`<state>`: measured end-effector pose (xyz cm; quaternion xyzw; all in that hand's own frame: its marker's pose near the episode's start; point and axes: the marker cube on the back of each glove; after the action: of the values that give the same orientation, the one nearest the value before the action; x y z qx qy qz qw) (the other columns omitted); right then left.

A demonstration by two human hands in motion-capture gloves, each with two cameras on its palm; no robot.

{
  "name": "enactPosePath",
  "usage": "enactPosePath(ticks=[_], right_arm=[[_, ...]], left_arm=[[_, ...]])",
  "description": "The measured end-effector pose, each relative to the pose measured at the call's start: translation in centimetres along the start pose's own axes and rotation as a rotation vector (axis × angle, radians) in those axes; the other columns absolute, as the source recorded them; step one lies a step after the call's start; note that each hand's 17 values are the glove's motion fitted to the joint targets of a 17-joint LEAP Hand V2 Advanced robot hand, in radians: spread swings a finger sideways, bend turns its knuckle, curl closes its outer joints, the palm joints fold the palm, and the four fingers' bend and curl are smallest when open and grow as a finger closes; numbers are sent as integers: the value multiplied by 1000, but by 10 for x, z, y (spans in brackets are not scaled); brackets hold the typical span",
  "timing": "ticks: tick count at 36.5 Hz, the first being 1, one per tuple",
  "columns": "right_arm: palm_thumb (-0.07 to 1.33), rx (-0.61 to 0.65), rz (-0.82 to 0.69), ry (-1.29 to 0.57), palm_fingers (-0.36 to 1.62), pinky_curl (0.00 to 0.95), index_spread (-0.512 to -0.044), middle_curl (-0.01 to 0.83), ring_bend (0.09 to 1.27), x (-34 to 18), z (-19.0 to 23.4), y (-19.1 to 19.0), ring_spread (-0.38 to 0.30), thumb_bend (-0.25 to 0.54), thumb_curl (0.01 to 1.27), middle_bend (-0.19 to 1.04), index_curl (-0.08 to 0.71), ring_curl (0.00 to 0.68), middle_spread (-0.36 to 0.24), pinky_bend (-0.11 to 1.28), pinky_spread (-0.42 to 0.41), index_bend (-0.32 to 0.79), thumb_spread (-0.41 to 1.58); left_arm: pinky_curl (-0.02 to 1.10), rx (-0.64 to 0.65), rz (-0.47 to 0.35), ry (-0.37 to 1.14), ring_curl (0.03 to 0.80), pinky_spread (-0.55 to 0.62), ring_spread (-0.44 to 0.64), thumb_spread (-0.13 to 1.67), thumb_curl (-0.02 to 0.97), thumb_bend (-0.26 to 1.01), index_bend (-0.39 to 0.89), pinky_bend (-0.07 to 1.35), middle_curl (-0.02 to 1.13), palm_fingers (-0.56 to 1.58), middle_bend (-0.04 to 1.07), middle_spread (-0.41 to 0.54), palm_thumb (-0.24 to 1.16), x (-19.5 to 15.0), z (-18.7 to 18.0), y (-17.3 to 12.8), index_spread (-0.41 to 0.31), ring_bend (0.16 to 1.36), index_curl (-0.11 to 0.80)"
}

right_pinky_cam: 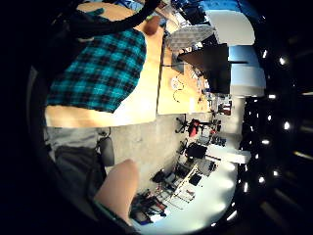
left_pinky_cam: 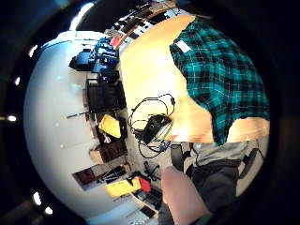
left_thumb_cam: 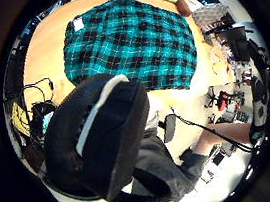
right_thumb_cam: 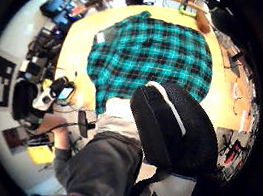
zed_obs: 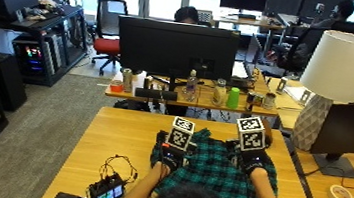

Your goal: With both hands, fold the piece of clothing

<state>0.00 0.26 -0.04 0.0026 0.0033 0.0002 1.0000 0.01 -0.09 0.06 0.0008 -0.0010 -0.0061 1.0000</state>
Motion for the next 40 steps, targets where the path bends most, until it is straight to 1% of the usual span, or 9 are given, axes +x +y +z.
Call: enactPosePath(ticks=[1, 5, 8, 12, 17, 23, 27, 34, 40], right_arm=[[268, 0, 0, 1, 686, 92, -169, 75, 440, 0, 0, 1, -26, 176, 36, 264, 33, 92, -28, 414, 60, 124, 428], [308, -12, 5, 8, 643, 179, -240, 136, 482, 1, 3, 4, -37, 196, 54, 268, 105, 186, -40, 442, 87, 122, 705], [322, -13, 8, 9, 625, 213, -272, 169, 491, 2, 6, 5, -43, 196, 66, 271, 130, 221, -46, 448, 99, 122, 855], [331, -18, 14, 14, 609, 236, -299, 204, 494, 2, 6, 8, -47, 189, 80, 270, 150, 246, -50, 447, 110, 120, 997], [333, -6, 9, 25, 599, 257, -316, 238, 494, 0, 2, 9, -45, 172, 92, 264, 166, 267, -54, 445, 118, 119, 1114], [340, -1, -3, 28, 590, 274, -326, 271, 492, -5, 3, 7, -46, 150, 107, 256, 182, 286, -56, 438, 122, 120, 1195], [345, -2, -2, 34, 586, 284, -329, 288, 489, -7, 4, 8, -46, 135, 116, 250, 190, 296, -56, 436, 123, 119, 1228], [352, -24, -7, 48, 580, 299, -333, 312, 482, -6, 10, 10, -46, 107, 129, 237, 202, 309, -57, 433, 125, 117, 1260], [362, -32, 28, 77, 573, 311, -335, 329, 481, 1, 9, 19, -46, 87, 140, 226, 207, 318, -58, 434, 126, 113, 1277]], left_arm=[[53, 1, 0, 0, 76, 183, 128, 395, 13, 0, 221, 285, 22, 348, 135, 76, 19, 0, 0, 0, -45, 418, 65], [112, 5, 2, 0, 141, 270, 192, 625, 36, -8, 217, 304, 67, 309, 137, 116, 20, 2, -1, 1, -65, 474, 122], [140, 7, 7, -2, 165, 312, 225, 744, 54, -12, 217, 311, 87, 289, 141, 134, 17, 4, -1, 1, -74, 491, 158], [166, 8, 16, -6, 184, 349, 253, 854, 76, -15, 215, 316, 106, 272, 145, 149, 11, 7, 0, 1, -82, 508, 197], [191, 14, 17, -3, 199, 375, 275, 940, 101, -17, 209, 318, 126, 256, 149, 160, 3, 6, -2, 2, -87, 521, 237], [216, 14, 21, 3, 213, 392, 292, 997, 126, -19, 201, 317, 147, 244, 151, 167, -5, 5, -1, 2, -90, 531, 276], [230, 11, 16, 9, 221, 398, 299, 1019, 141, -21, 196, 316, 159, 237, 152, 169, -7, 7, 2, -2, -92, 536, 297], [250, 2, 28, 16, 232, 404, 306, 1041, 160, -24, 193, 313, 176, 229, 152, 171, -10, 13, 5, 6, -93, 540, 325], [265, 5, 34, 16, 240, 406, 309, 1050, 173, -25, 191, 311, 188, 223, 153, 172, -12, 17, 5, 10, -94, 544, 344]])
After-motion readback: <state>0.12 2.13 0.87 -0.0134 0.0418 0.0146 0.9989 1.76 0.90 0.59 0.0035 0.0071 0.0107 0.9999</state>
